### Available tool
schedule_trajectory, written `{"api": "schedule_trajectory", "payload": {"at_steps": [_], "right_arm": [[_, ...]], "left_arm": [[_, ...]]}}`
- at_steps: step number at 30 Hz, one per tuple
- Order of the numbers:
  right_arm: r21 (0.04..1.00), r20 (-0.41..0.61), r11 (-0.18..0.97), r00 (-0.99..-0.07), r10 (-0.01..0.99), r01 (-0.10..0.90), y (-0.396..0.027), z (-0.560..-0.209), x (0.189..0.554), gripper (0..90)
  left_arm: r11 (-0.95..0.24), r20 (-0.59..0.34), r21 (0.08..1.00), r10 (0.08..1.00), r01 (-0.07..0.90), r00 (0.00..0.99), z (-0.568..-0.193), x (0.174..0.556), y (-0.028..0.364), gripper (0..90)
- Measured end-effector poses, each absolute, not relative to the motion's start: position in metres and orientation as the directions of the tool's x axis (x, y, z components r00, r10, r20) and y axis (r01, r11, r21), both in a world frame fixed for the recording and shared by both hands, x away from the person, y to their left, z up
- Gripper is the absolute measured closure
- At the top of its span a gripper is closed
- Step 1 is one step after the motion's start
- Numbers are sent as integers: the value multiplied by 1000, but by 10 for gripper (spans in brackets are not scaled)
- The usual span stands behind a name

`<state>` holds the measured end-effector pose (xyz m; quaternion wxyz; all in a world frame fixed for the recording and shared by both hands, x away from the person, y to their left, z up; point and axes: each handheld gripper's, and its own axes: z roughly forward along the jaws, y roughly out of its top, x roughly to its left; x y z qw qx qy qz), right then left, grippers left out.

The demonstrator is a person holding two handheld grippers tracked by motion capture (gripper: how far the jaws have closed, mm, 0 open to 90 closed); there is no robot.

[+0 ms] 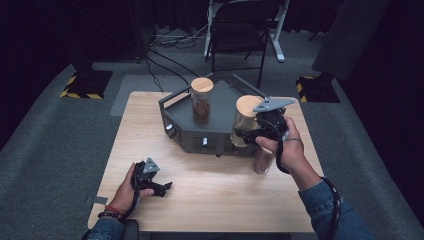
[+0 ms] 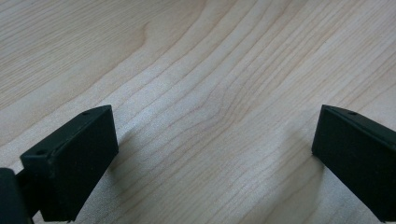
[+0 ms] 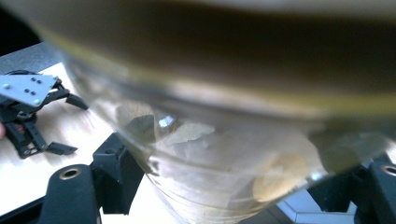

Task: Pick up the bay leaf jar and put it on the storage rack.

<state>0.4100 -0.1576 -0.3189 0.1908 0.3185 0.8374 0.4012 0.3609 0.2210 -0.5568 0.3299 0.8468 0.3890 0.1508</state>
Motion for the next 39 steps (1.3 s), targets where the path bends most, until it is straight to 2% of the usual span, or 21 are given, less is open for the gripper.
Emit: {"api": "schedule_trajectory", "payload": {"at_steps": [17, 29, 39], "right_arm": [[798, -65, 453, -691, 720, 396, -141, -309, 440, 247], [788, -28, 429, -671, 741, 441, -129, -318, 461, 247], [780, -36, 429, -652, 757, 455, -123, -325, 473, 247]], "left_arm": [[-480, -1, 676, 758, 559, 652, -557, 361, 221, 0], [-480, -1, 676, 758, 559, 653, -557, 361, 221, 0], [-480, -1, 676, 758, 559, 652, -557, 361, 221, 0]]}}
